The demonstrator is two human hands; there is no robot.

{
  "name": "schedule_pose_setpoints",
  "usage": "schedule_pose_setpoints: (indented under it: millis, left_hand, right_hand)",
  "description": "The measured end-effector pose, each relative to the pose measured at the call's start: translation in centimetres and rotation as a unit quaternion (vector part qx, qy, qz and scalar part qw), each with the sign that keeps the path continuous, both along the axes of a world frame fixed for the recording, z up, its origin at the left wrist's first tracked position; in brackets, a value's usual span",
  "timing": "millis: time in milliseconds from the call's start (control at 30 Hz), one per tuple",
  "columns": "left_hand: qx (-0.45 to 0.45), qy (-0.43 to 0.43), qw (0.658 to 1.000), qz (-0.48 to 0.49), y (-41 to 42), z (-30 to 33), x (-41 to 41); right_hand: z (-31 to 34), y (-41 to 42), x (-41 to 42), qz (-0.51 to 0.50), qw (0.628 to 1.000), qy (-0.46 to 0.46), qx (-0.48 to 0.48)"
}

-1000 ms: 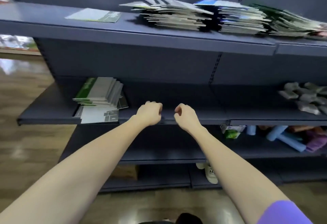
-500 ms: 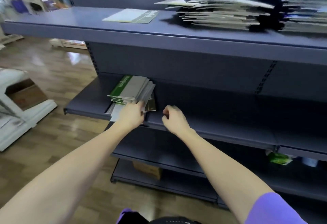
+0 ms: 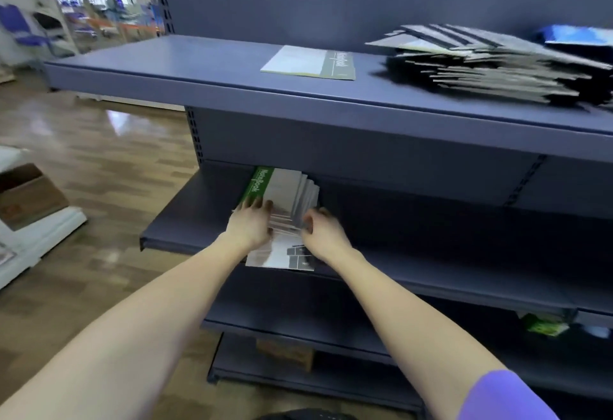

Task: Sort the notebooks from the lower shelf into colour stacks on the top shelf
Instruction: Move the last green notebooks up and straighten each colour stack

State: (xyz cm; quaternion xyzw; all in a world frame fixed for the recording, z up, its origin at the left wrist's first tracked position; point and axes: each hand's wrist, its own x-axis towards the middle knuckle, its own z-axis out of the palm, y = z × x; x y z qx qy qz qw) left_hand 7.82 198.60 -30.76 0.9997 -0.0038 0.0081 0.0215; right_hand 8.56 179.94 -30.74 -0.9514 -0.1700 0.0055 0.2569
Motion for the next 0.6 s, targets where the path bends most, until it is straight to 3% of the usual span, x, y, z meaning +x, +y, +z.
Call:
schedule_pose_setpoints:
  millis: [300,467,600]
  left_hand:
    - [0.146,0.029,0.976,-0.161,0.8,0.6,2.2]
    - [0.11,0.052,0.973,-0.195,2.5,2.4,4.0]
    - [0.146,0.018,0.965,-0.219,2.7,1.8,4.0]
  right_hand:
    - [0.0,3.5,-0.3,-0.07,0.997,0.017,-0.037]
    - [-0.2,3.9,-0.4,-0.123,0.992,0.026,-0.008]
    - [-0.5,4.0,-0.8,-0.148,0.988,0.044,0.01]
